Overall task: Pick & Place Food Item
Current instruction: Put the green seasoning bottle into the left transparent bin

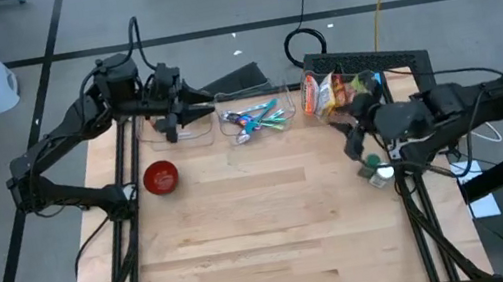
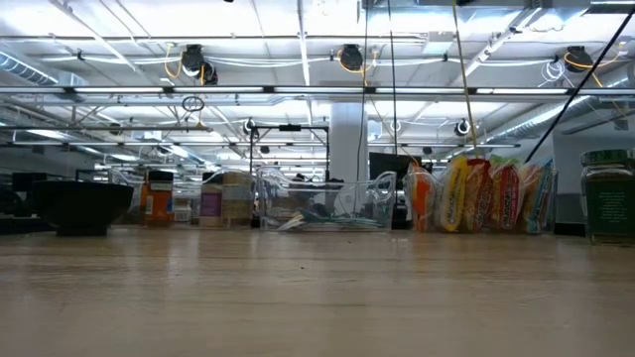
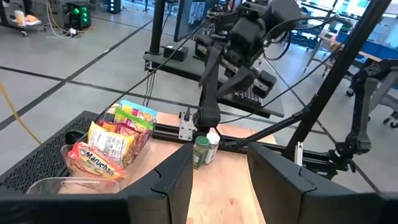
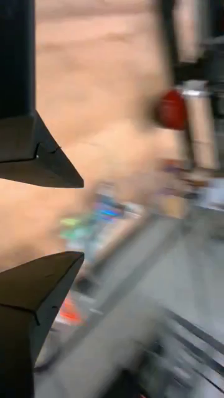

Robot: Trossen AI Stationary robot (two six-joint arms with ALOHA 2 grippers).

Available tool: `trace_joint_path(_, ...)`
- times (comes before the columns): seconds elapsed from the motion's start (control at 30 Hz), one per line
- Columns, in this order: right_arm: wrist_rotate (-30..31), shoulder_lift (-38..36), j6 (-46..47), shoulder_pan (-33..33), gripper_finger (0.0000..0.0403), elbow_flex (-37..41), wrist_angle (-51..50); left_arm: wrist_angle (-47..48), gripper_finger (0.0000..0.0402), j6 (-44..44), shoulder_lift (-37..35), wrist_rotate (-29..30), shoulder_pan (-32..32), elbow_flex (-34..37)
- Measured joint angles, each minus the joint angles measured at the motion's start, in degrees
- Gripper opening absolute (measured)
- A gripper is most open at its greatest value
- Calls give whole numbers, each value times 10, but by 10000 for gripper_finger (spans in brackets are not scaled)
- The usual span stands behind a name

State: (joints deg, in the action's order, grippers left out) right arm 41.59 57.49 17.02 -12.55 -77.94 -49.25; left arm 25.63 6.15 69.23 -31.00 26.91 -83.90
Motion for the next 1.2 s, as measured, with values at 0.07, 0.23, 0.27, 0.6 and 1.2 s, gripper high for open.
trace_joint_path(0.07, -41, 12, 59, -6, 173, -25, -94, 0, 159, 0, 1, 0, 0, 0)
trace_joint_path(0.23, -167, 38, 170, -6, 167, -42, -259, 3, 159, 0, 3, 0, 0, 1)
trace_joint_path(0.27, -191, 43, 185, -6, 166, -42, -286, 3, 159, 0, 3, 0, -2, 3)
trace_joint_path(0.6, -235, 40, 219, 3, 164, -26, -405, 1, 159, 5, 21, 14, -37, 9)
trace_joint_path(1.2, -308, -19, 196, 22, 273, 161, -360, -123, 159, 139, 89, 76, -165, 9)
